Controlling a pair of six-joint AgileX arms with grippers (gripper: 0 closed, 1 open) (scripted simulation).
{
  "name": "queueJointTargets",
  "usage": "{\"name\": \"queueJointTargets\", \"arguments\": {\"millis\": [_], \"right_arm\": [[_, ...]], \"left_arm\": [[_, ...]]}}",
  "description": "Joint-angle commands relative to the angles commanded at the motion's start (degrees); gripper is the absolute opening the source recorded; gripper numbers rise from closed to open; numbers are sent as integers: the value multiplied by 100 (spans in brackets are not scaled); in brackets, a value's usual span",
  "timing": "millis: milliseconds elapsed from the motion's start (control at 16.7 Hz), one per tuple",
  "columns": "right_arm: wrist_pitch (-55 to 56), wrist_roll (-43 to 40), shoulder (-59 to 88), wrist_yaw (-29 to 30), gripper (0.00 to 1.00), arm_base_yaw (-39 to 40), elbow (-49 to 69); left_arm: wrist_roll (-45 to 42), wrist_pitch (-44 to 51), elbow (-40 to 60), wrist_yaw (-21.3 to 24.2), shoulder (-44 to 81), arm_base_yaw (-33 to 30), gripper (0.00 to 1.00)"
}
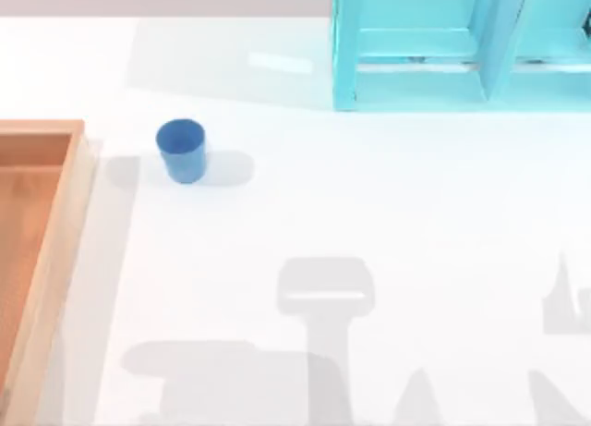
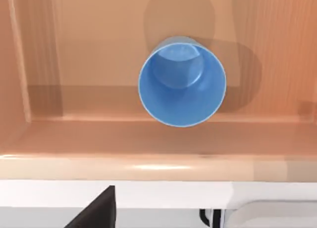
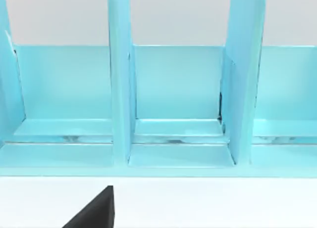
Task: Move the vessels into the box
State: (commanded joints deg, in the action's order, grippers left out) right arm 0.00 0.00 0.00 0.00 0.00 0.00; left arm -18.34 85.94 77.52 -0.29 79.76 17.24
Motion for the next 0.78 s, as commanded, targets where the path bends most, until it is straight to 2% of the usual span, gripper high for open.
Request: {"name": "queueJointTargets", "arguments": {"millis": [420,780], "right_arm": [[0,0,0,0,100,0,0],[0,0,0,0,100,0,0]], "left_arm": [[100,2,182,-4,175,-78,100],[1007,90,1836,-33,1679,-926,100]]}}
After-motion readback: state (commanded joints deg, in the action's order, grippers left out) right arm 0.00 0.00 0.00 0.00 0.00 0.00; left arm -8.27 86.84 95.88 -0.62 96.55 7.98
